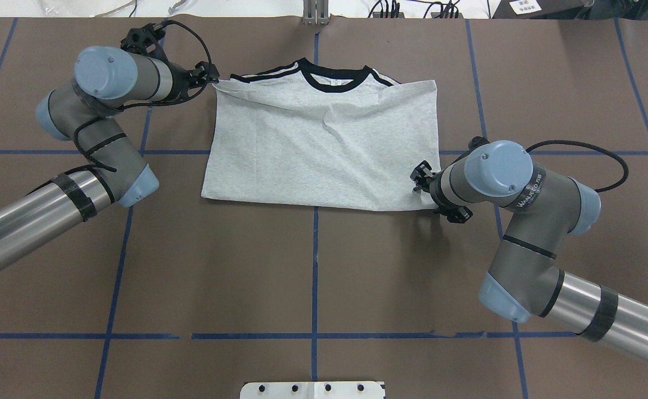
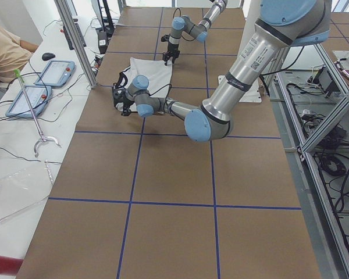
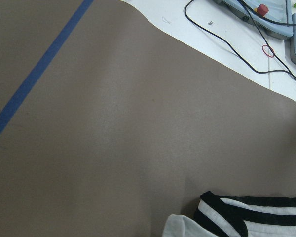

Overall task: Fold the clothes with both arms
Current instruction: 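Release the hem and move the right gripper to the folded shirt's side edge, then drag the folded shirt with the right gripper toward the robot, rotating it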

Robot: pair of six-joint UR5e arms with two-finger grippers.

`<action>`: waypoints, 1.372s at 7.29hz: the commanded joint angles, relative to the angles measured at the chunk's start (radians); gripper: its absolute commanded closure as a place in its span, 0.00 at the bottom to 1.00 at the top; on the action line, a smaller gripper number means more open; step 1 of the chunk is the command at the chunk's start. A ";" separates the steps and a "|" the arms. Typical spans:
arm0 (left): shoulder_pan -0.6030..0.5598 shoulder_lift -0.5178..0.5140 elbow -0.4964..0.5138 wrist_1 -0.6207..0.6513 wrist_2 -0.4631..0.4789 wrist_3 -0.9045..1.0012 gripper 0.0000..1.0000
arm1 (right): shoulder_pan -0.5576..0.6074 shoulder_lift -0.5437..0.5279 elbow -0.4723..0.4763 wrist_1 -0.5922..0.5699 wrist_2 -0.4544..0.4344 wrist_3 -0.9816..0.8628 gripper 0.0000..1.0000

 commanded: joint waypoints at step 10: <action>0.106 0.192 -0.434 0.061 -0.144 -0.208 0.12 | -0.412 -0.400 0.508 -0.014 0.402 0.021 0.24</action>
